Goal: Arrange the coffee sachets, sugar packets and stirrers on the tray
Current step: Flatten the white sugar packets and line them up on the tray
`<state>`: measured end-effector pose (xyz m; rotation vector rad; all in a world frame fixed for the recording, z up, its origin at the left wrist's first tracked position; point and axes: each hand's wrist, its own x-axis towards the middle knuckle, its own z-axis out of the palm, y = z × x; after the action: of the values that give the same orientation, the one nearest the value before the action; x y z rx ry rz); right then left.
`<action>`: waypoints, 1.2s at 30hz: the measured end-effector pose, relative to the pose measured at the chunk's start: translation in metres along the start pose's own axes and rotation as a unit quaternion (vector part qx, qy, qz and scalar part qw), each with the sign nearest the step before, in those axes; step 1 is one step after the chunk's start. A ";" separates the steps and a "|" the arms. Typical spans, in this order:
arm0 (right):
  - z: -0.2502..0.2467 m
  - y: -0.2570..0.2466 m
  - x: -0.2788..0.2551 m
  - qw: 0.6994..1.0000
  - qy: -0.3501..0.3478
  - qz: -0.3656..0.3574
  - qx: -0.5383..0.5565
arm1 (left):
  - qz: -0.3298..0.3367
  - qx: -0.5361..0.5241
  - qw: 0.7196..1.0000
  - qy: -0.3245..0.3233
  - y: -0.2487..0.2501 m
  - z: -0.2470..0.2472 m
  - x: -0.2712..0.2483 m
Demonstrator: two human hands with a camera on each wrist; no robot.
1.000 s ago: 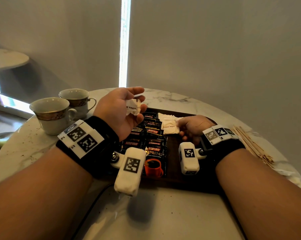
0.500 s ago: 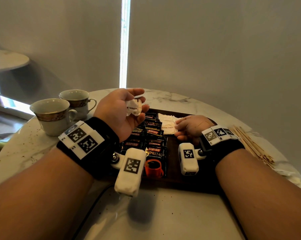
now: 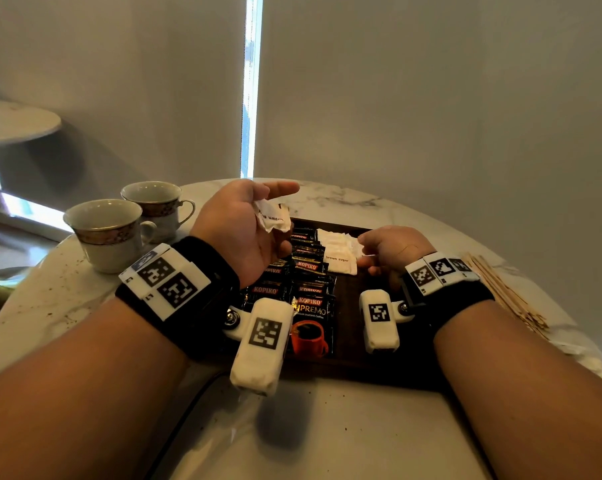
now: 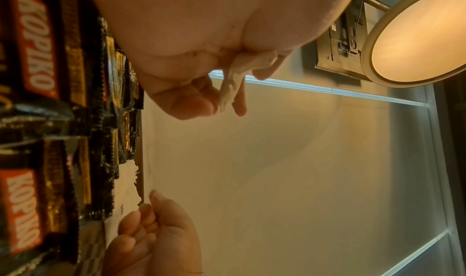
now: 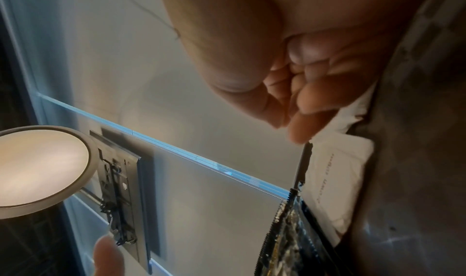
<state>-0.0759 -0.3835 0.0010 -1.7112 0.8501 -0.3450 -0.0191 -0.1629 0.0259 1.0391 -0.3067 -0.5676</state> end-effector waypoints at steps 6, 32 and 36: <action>0.000 -0.010 -0.006 0.990 -0.016 -0.070 0.117 | -0.010 -0.006 1.000 -0.008 0.001 0.001 0.000; 0.017 -0.045 -0.059 0.946 -0.223 -0.147 0.181 | 0.064 -0.037 0.997 0.009 -0.006 -0.002 0.007; 0.019 -0.045 -0.059 0.950 -0.209 -0.138 0.188 | 0.066 -0.043 0.997 0.016 -0.006 -0.003 0.007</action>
<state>-0.0891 -0.3246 0.0479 -1.4666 0.2138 -0.2924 -0.0131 -0.1671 0.0194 0.9369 -0.3175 -0.4402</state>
